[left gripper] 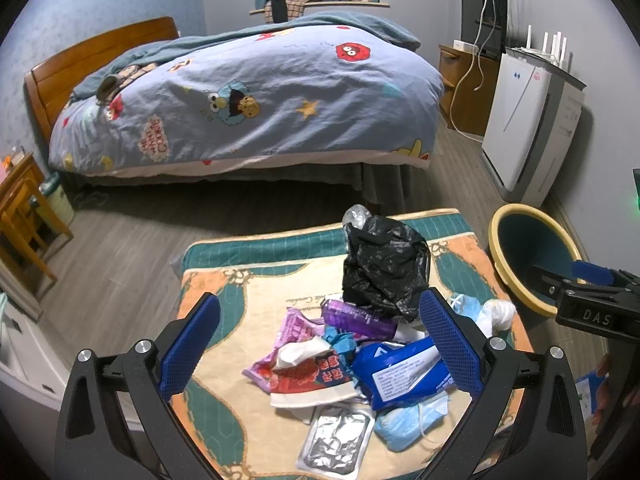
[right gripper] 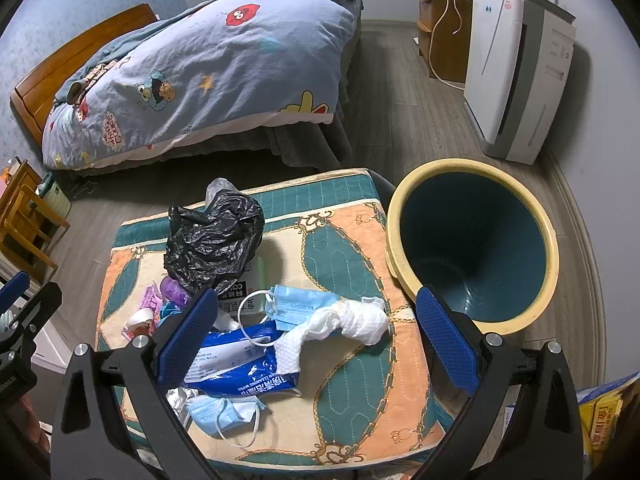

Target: Collect trash

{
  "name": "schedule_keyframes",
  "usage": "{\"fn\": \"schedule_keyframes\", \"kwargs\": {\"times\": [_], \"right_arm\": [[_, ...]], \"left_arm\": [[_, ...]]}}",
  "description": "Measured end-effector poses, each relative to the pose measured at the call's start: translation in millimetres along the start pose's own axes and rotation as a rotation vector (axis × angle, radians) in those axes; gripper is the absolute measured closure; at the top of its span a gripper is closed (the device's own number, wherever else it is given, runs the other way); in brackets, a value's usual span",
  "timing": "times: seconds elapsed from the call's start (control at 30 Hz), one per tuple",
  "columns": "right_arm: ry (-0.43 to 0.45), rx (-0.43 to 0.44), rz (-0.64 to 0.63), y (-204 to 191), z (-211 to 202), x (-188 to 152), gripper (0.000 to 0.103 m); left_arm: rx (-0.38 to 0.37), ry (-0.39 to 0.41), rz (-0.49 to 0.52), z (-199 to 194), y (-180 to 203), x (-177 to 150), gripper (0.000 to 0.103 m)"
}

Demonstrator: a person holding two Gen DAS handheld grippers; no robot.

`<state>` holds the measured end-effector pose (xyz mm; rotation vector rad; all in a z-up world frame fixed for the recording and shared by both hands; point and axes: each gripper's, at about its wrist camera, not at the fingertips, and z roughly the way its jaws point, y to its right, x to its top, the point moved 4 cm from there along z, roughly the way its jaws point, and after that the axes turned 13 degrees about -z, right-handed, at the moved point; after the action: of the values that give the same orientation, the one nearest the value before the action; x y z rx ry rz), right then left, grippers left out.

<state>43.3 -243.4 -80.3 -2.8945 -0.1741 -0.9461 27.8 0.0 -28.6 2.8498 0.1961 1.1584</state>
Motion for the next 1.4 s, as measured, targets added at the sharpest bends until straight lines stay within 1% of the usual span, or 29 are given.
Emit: {"fn": "schedule_keyframes", "kwargs": {"times": [1.4], "right_arm": [[-0.023, -0.009, 0.002, 2.6, 3.1, -3.2, 0.005]], "left_arm": [[0.000, -0.004, -0.002, 0.3, -0.2, 0.0, 0.004]]}}
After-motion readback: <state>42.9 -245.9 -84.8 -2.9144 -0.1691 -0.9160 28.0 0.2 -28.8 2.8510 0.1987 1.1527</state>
